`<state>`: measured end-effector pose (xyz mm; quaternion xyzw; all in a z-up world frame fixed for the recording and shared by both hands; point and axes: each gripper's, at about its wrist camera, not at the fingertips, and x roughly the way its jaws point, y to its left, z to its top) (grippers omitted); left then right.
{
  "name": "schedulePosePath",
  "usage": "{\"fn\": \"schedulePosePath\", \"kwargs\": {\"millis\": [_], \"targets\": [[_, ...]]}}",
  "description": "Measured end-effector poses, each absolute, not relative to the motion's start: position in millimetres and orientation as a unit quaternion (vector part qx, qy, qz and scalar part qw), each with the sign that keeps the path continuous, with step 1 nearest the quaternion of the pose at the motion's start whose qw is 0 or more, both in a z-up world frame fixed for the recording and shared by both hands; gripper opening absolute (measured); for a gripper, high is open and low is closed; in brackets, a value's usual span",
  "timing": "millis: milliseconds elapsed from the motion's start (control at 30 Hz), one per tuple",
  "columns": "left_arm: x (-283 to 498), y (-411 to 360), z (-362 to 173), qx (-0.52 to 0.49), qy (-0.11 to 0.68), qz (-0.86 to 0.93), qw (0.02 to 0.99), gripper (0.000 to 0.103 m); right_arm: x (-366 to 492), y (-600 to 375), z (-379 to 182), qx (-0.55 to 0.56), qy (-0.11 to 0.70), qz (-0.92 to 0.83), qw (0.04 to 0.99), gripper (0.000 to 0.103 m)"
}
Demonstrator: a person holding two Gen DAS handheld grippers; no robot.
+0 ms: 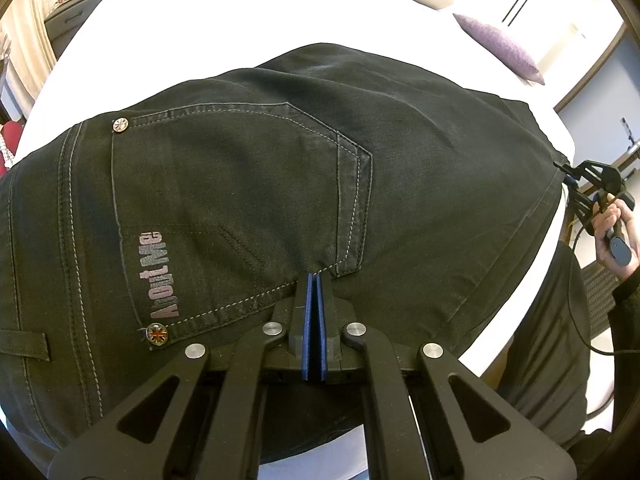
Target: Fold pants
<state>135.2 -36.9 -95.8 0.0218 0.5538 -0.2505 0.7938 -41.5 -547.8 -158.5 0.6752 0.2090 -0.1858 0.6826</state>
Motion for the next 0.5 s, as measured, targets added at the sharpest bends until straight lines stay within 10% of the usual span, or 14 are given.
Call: {"fn": "schedulePosePath", "kwargs": {"millis": [500], "targets": [[136, -38, -93, 0.024, 0.557, -0.250, 0.791, 0.002, -60, -553, -156, 0.673, 0.189, -0.214, 0.682, 0.003]]}}
